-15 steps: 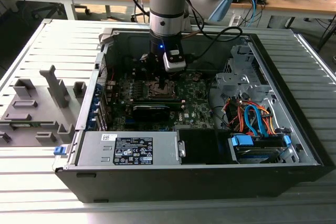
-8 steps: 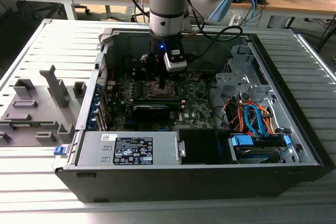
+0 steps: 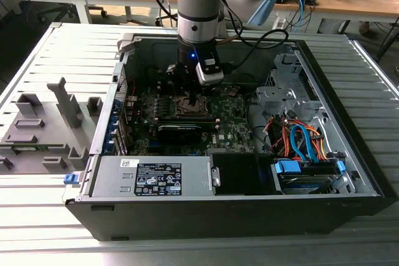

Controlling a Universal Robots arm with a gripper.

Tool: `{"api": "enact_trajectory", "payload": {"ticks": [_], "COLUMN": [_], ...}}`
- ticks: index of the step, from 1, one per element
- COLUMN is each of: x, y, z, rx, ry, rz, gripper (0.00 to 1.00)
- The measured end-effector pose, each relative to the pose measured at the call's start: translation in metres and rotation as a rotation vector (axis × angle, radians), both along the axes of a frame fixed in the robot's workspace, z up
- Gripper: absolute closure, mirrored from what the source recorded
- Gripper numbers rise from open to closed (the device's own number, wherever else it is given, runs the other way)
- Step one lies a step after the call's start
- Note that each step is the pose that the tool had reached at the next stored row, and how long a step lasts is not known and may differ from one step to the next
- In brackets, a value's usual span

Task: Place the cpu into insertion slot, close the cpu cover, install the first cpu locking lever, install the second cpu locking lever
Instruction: 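Install the first cpu locking lever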

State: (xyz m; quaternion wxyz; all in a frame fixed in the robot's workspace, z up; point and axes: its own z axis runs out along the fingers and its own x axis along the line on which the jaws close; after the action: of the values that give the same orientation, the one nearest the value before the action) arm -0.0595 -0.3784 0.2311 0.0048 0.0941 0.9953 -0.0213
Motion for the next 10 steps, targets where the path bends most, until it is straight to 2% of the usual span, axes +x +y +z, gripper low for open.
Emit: {"api": "enact_trajectory", "payload": {"ticks": [2, 10], "x": [0.0001, 0.0001], "y": [0.0001, 0.0], "z": [-0.0001, -0.0001], "rx": [0.0048, 0.0049], "ry": [-0.0003, 0.0], "rz": [0.02, 0.092], "gripper": [0.89, 0.89]}}
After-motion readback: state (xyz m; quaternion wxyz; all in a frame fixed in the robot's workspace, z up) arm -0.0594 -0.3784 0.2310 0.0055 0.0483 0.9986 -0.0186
